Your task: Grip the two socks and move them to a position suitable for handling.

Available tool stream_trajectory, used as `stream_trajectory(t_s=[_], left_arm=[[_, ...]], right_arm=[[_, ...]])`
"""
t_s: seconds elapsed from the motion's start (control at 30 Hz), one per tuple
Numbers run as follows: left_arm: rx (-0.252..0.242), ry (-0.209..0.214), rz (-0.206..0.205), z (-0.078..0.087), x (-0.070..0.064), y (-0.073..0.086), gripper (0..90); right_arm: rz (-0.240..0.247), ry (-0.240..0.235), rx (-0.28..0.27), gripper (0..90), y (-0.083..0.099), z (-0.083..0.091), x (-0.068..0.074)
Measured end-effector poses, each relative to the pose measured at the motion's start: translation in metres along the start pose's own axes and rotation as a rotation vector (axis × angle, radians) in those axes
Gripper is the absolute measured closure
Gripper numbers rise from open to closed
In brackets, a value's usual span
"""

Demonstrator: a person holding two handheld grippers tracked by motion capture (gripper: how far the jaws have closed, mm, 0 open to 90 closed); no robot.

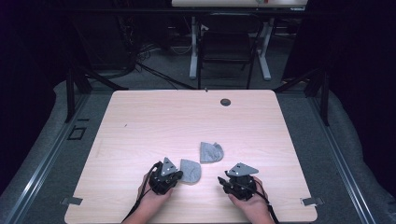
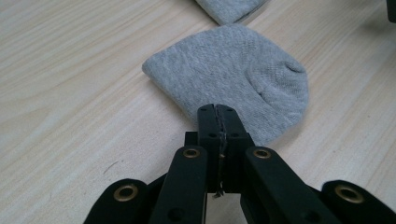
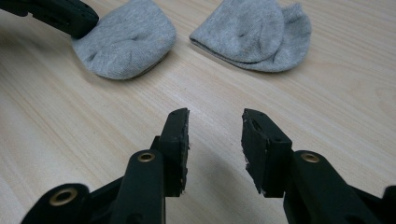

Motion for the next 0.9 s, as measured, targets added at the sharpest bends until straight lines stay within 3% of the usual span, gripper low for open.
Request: stream_trajectory(t_s=[0.1, 0.13, 0.3, 0.6, 0.9], left_arm=[[-0.005, -0.002, -0.005, 0.003, -0.002, -0.002, 89.8], [-0.031, -0.002, 0.001, 0.006, -0.002, -0.007, 89.8], [-0.061, 0.001, -0.010, 0.007, -0.005, -0.021, 89.8], [-0.019, -0.006, -0.013, -0.011, -0.006, -0.020, 89.7], [-0.007, 0.000, -0.025, -0.015, -0.011, -0.014, 89.7]], right_arm=[[-0.003, 0.000, -0.002, 61.3, 0.000, 0.000, 0.000], [-0.003, 0.000, -0.003, 61.3, 0.000, 0.000, 0.000], [-0.002, 0.000, -0.005, 61.3, 0.000, 0.000, 0.000], [-0.002, 0.001, -0.007, 61.3, 0.000, 0.001, -0.002], [-0.009, 0.000, -0.020, 61.3, -0.001, 0.001, -0.002]])
Point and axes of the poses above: each handheld gripper's, and its own axes: z roughly backward along the jaws, y roughly out of its underside, x roughly to its left, the point moved 4 cm from there along -z, roughly forward along the jaws
